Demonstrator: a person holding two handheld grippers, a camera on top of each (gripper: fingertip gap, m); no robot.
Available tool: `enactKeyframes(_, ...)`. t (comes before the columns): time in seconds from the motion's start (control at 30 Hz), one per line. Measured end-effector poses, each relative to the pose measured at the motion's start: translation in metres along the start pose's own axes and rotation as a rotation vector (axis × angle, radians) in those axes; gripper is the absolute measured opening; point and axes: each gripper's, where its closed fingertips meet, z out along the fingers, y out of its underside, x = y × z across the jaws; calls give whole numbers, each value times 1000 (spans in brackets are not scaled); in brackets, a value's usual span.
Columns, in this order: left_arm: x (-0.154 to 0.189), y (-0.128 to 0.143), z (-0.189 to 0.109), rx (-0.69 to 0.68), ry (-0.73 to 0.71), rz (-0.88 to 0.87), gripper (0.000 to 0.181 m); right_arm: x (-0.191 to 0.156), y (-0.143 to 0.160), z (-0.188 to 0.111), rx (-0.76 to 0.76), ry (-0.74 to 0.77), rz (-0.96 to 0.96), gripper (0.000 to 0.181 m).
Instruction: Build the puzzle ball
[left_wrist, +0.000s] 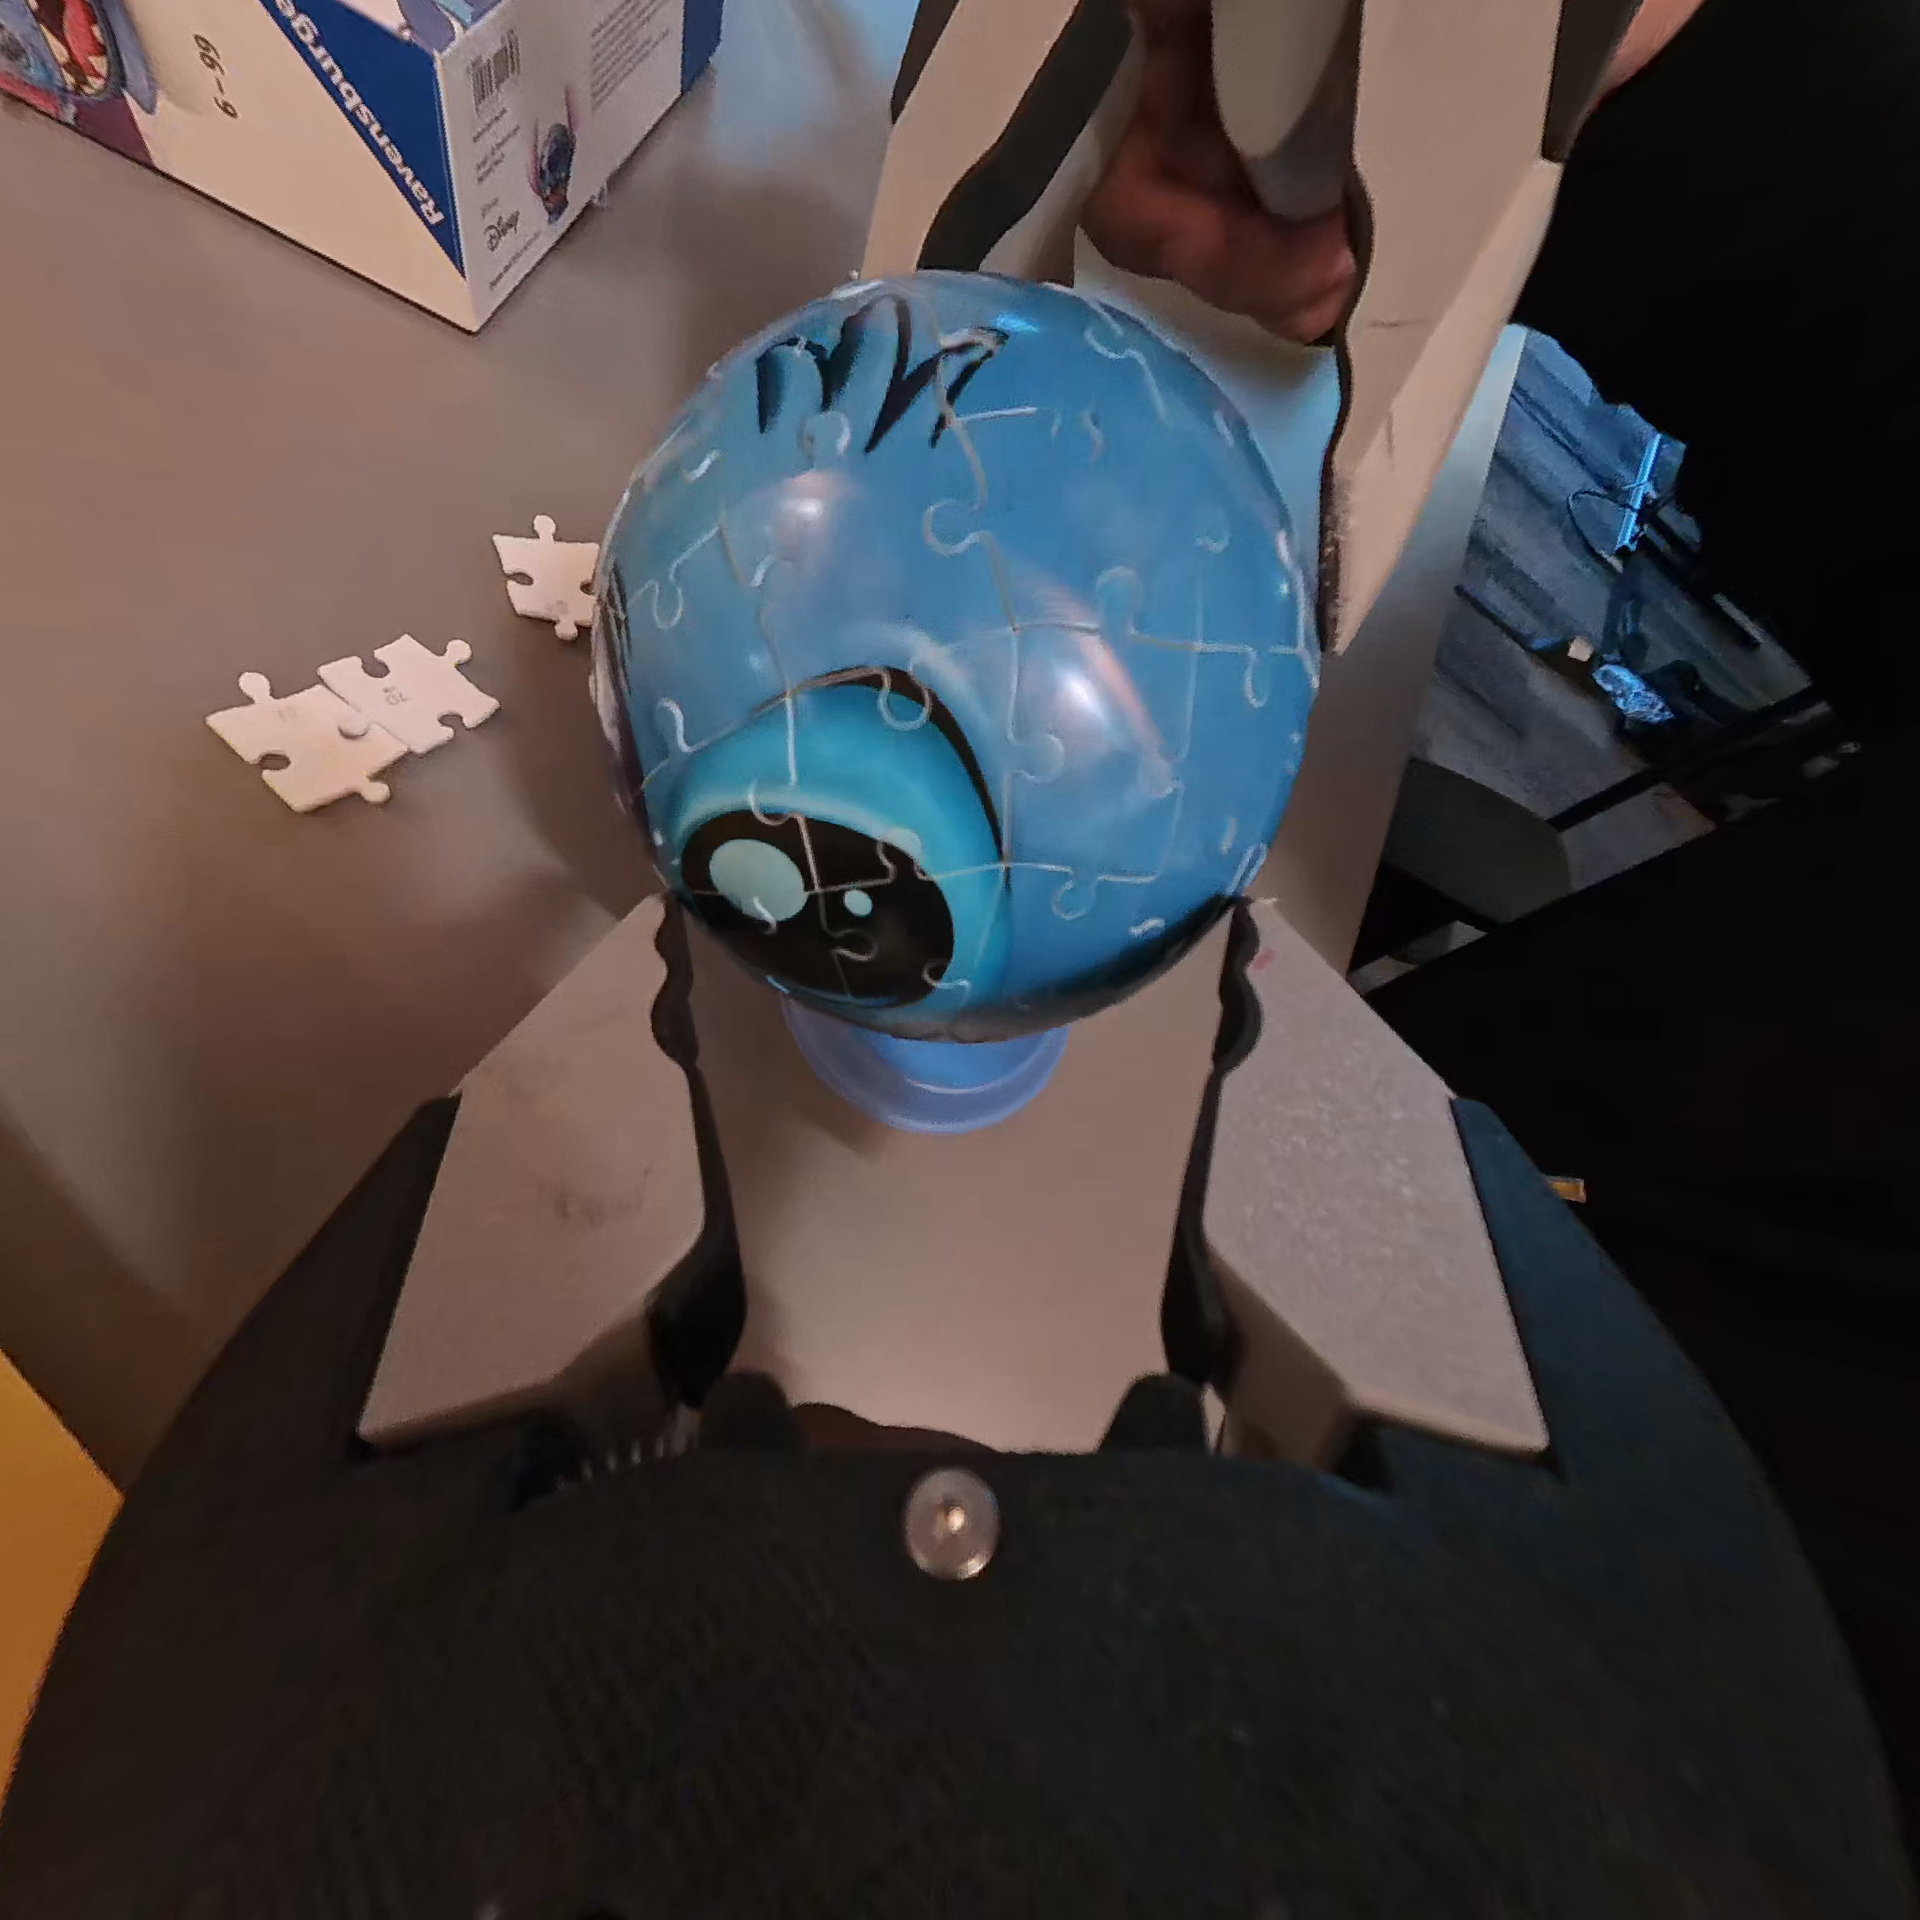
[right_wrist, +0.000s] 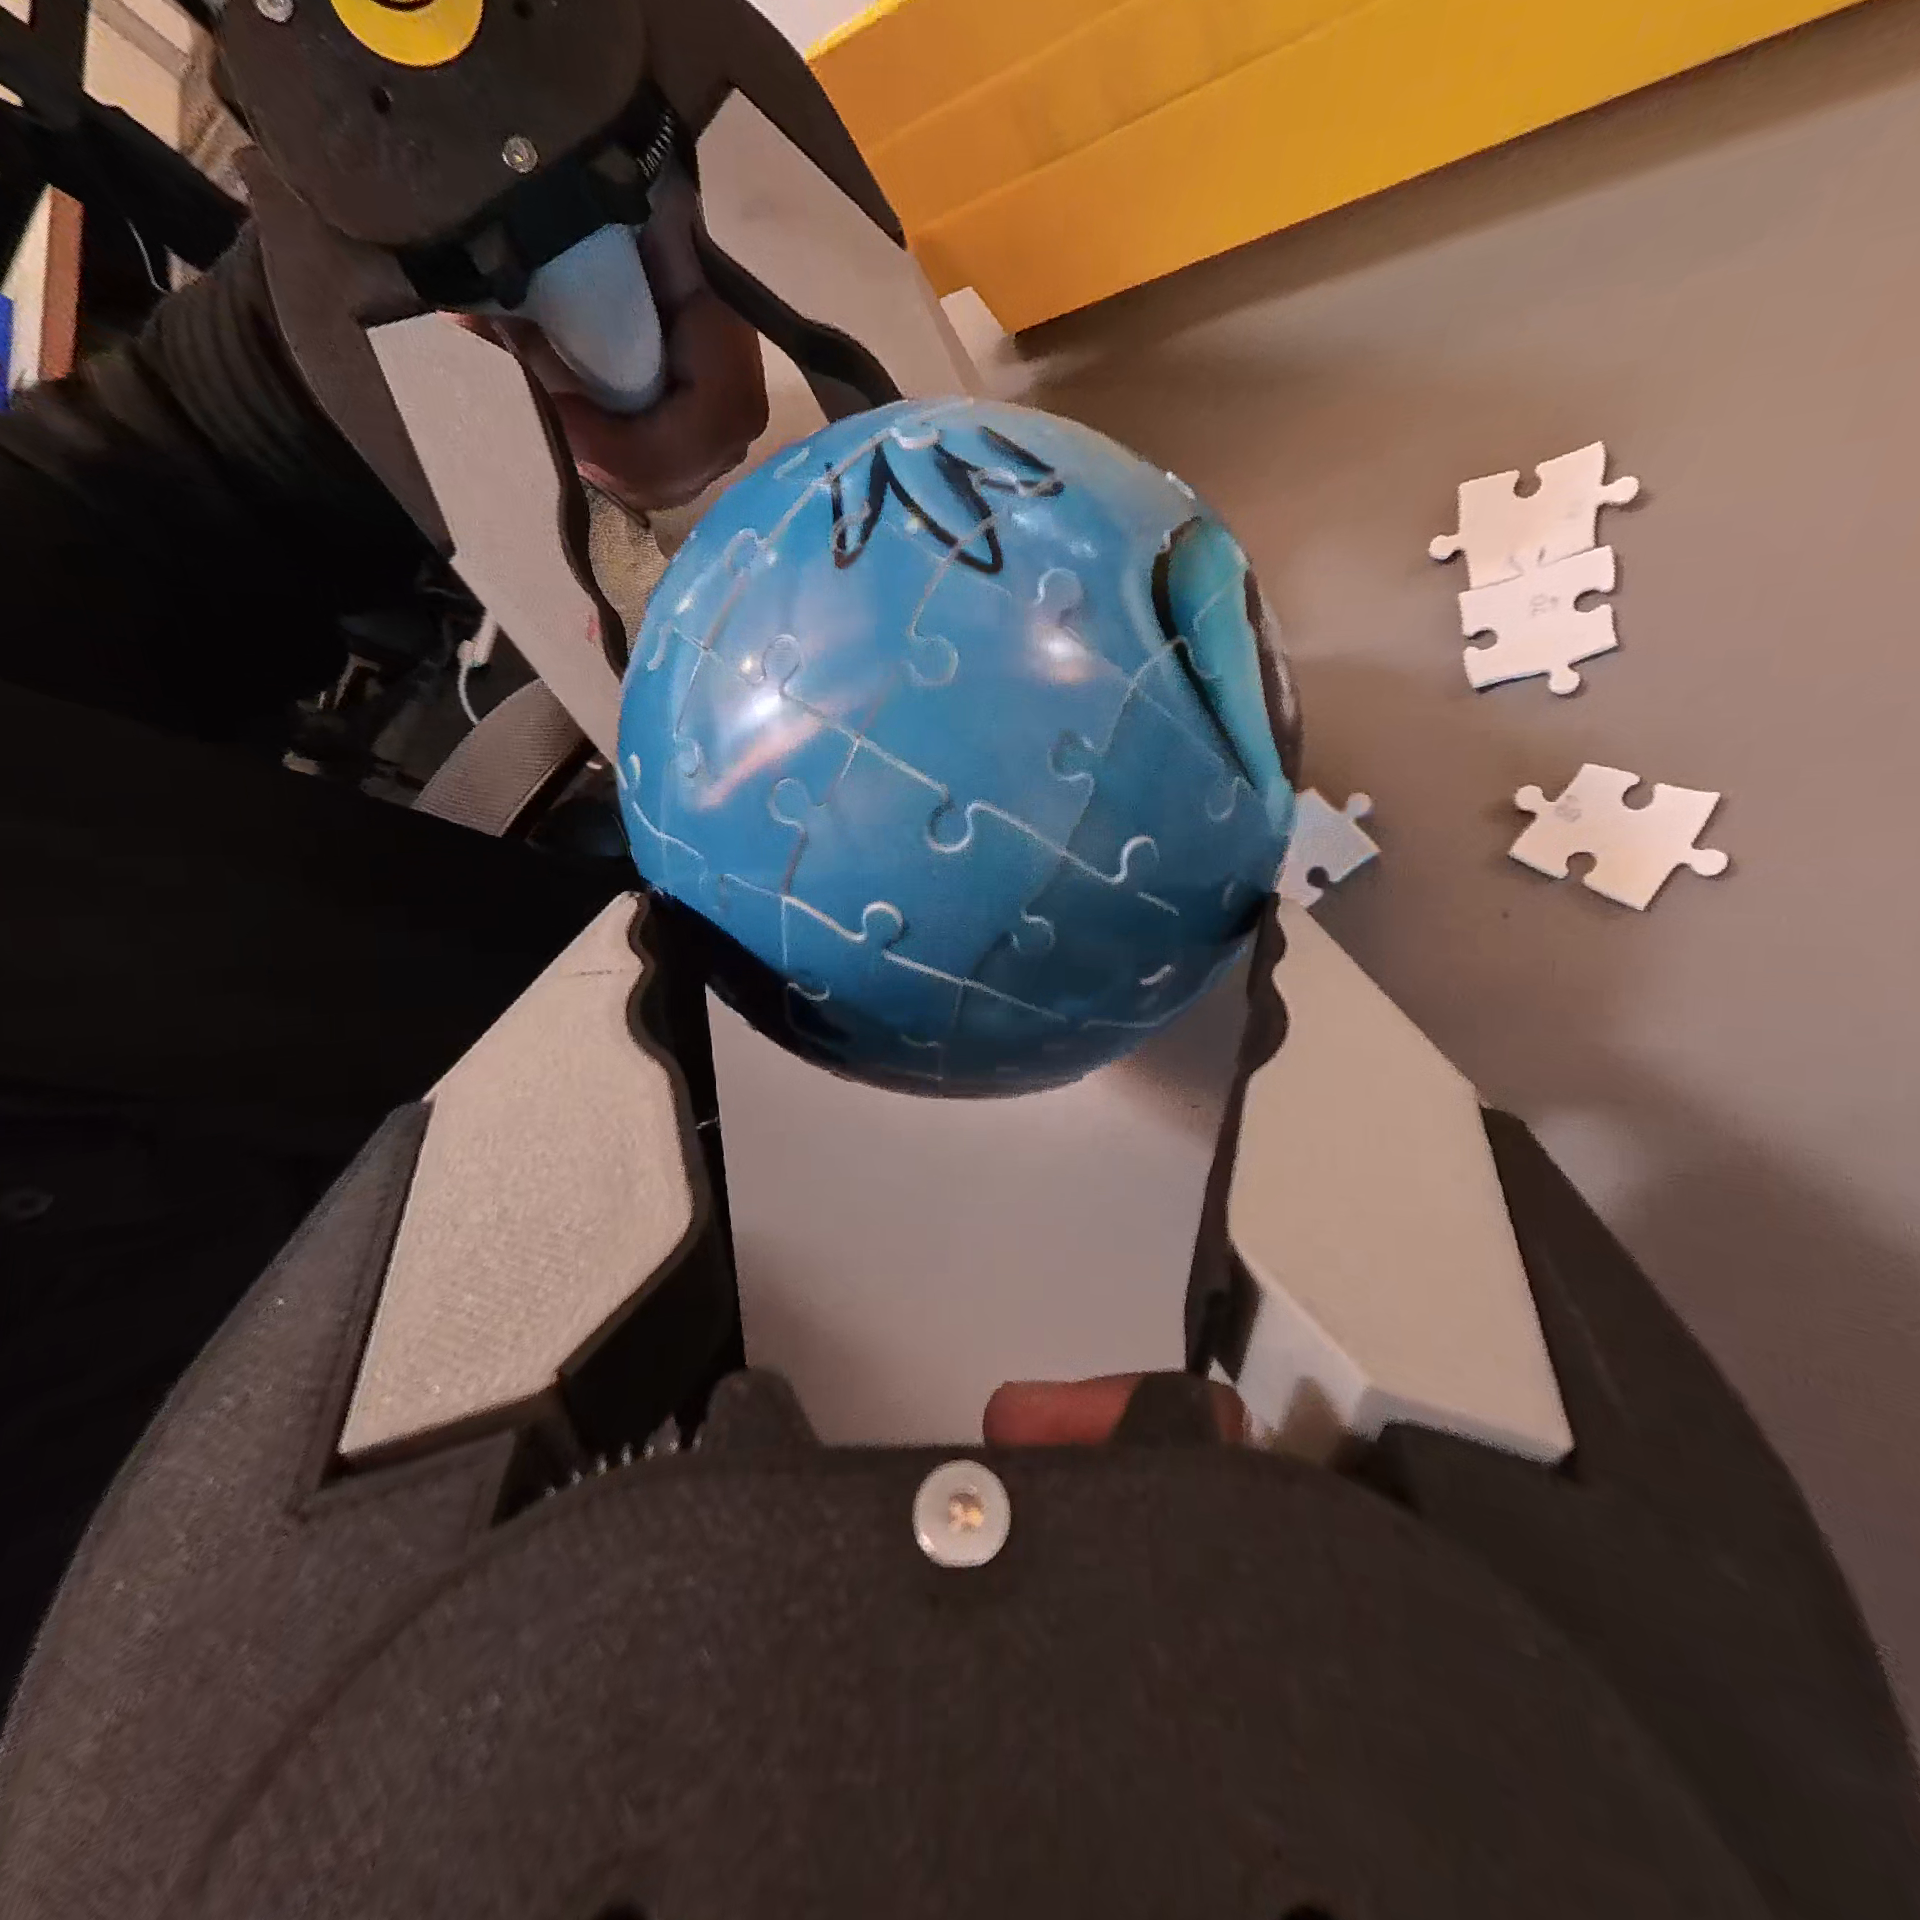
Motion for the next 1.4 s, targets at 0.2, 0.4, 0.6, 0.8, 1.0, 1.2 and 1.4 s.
enactKeyframes(0.2, -8, -32, -3, 58, -108, 193, 100, 5, -15, -20, 45, 132, -92, 113)
enactKeyframes(0.4, -18, -48, 0, 170, -261, 431, 100, 13, -30, -34, 160, 385, -326, 115)
enactKeyframes(0.6, -12, -41, -18, 288, -448, 690, 100, -5, -35, -25, 251, 568, -568, 116)
enactKeyframes(0.8, -9, -7, -48, 278, -676, 877, 99, -32, -41, 9, 373, 705, -809, 116)
enactKeyframes(1.0, -12, 31, -76, 211, -838, 958, 99, -46, -46, 52, 439, 694, -923, 115)
enactKeyframes(1.2, -21, 64, -89, 146, -919, 1005, 99, -53, -43, 88, 462, 648, -961, 114)
enactKeyframes(1.4, -29, 81, -85, 75, -914, 1059, 99, -48, -31, 105, 448, 624, -942, 112)
